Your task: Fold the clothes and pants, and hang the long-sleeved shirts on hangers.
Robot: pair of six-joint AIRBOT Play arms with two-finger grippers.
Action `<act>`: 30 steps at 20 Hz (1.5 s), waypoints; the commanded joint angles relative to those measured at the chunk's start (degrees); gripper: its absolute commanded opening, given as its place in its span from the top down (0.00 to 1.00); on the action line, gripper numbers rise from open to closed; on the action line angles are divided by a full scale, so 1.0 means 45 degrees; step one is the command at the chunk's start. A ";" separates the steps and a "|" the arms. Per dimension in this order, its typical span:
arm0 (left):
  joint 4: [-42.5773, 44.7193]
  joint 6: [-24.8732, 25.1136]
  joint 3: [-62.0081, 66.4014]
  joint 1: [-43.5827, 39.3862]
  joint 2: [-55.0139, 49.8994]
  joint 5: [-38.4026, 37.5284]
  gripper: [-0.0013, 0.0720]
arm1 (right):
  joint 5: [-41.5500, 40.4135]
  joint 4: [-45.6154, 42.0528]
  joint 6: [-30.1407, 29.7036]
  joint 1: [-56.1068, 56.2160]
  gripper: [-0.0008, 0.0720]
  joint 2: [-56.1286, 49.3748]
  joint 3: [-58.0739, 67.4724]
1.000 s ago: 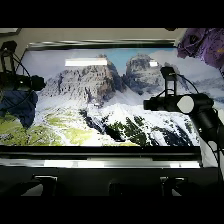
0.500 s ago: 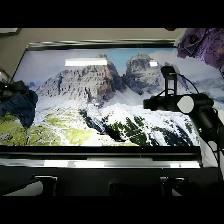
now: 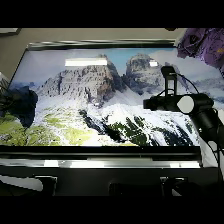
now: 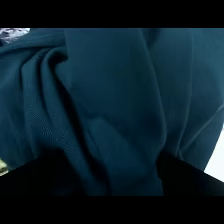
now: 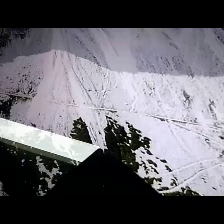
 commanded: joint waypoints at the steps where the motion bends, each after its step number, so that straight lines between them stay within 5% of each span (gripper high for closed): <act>1: -0.0389 -0.0029 -0.0005 0.0117 -0.1078 0.1195 0.00 | 0.0029 0.0019 0.0029 0.0015 0.94 0.0005 0.0010; 2: -0.0505 -0.0029 -0.0005 0.0117 -0.1073 0.1175 0.31 | 0.0024 0.0015 0.0238 0.0015 0.94 0.0005 0.0010; 3: -0.0801 -0.0029 0.0019 0.0117 -0.1005 0.0967 0.83 | 0.0019 0.0015 0.0495 0.0015 0.92 0.0005 0.0010; 4: -0.1243 0.0029 0.0170 0.0117 -0.0923 0.0301 0.96 | 0.0024 0.0019 0.0680 0.0015 0.86 0.0005 0.0010; 9: -0.5285 0.1273 0.0933 -0.0539 -0.0194 -0.2987 0.97 | 0.0573 0.0364 0.1394 0.0015 0.87 0.0039 0.0010; 15: -0.6936 0.1511 0.0913 -0.5309 0.2676 -0.4517 0.97 | 0.2297 -0.0044 0.1132 0.0015 0.86 0.0442 0.0010; 16: -0.7281 0.1287 0.0913 -0.6392 0.2953 -0.4668 0.97 | 0.2497 -0.0325 0.0928 0.0015 0.86 0.0602 0.0010; 23: -0.7630 -0.2059 0.0607 -1.3580 0.2467 -0.3177 0.96 | 0.4415 -0.2861 0.0850 0.0015 0.40 0.1860 0.0010; 26: -0.7645 -0.3177 0.0593 -1.5251 0.1457 -0.2497 0.95 | 0.4945 -0.3143 0.0185 0.0015 0.40 0.2055 0.0010; 28: -0.7645 -0.3395 0.0607 -1.5193 0.1200 -0.2268 0.72 | 0.4988 -0.3283 -0.0005 0.0010 0.40 0.2050 0.0005; 30: -0.7640 -0.3147 0.0792 -1.4231 0.1481 -0.2628 0.19 | 0.4872 -0.3662 0.0087 -0.0155 0.30 0.2050 0.0005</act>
